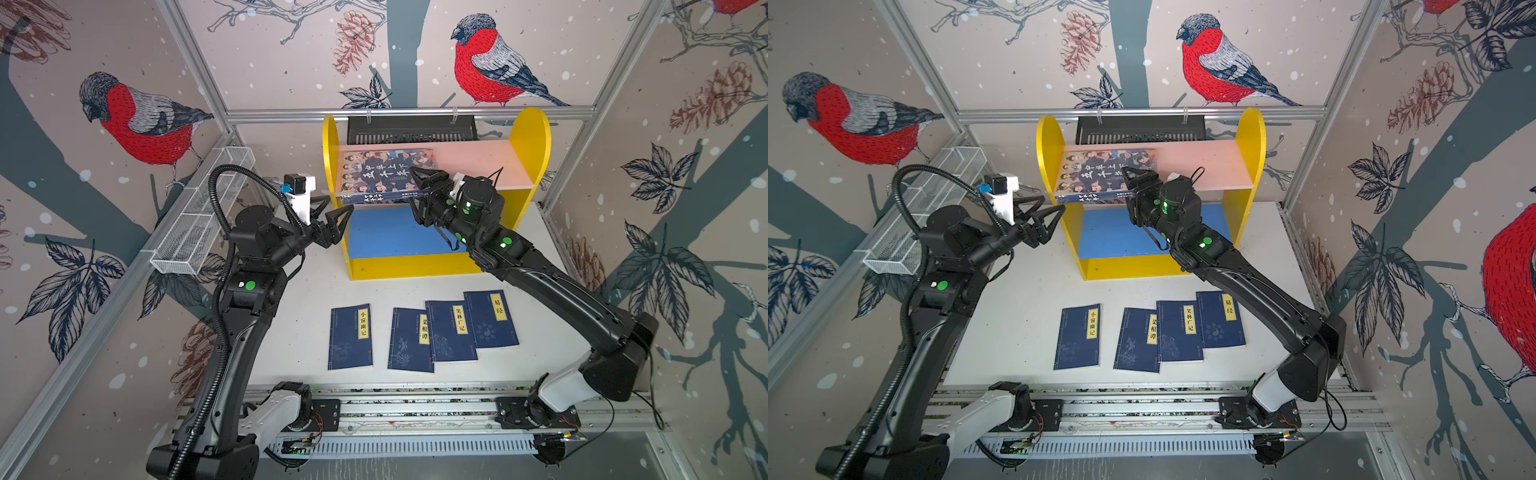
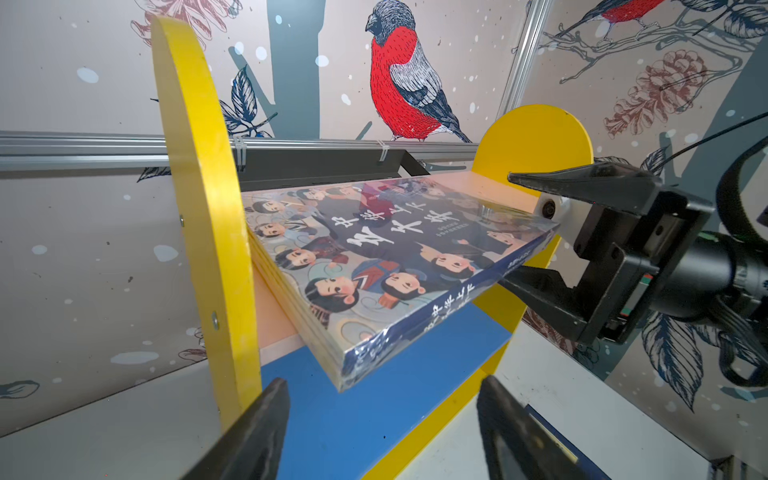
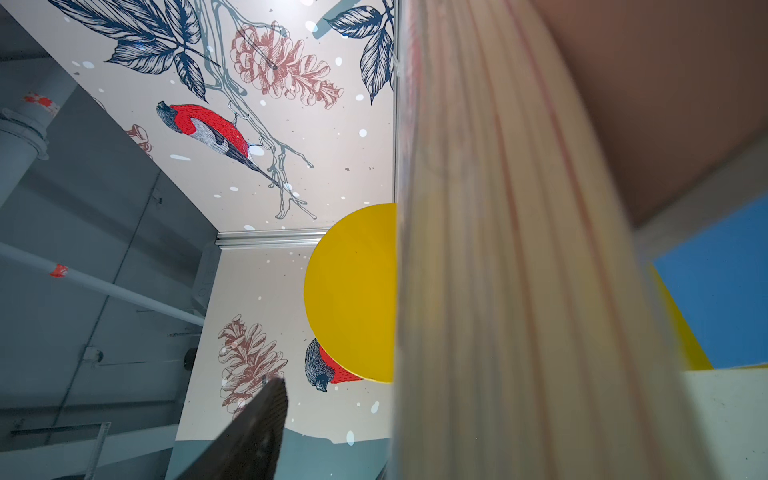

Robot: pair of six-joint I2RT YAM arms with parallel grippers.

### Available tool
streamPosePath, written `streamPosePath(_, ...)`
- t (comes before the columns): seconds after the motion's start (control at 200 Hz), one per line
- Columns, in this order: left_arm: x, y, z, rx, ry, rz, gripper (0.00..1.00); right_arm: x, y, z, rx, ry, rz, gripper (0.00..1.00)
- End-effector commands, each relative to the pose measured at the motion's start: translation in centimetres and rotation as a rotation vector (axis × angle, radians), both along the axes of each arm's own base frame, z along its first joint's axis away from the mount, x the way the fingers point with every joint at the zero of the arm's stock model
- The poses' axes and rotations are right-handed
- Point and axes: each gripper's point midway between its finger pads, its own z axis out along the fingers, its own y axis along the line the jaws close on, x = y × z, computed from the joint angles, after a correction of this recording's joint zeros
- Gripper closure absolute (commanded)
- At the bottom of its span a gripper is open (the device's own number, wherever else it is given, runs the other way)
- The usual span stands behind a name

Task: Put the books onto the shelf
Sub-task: 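Move the left gripper to the book's near edge while the right holds it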

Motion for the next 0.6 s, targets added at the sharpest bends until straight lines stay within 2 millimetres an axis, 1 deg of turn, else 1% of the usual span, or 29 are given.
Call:
streamPosePath(0.0, 0.8, 0.2, 0.1, 0.078, -0.049, 0.059, 0.28, -0.2, 0.5, 1.8, 0.054, -0.051, 0.034, 0.27)
streamPosePath(0.155, 1.6, -0.1, 0.0, 0.109, -0.064, 0.100, 0.28, 0.1, 0.6, 1.6, 0.050, -0.048, 0.042, 0.27)
streamPosePath(0.275, 2.4, 0.5, 0.3, 0.110, -0.072, 0.173, 0.26, 0.0, 0.3, 1.6, 0.050, -0.049, 0.043, 0.26)
streamPosePath(0.5, 3.2, 0.1, -0.2, 0.120, -0.066, 0.191, 0.26, 0.1, -0.4, 1.5, 0.056, -0.052, 0.048, 0.26)
streamPosePath(0.595, 3.6, 0.0, -0.3, 0.115, -0.061, 0.202, 0.27, 0.1, -0.4, 1.2, 0.055, -0.047, 0.065, 0.26)
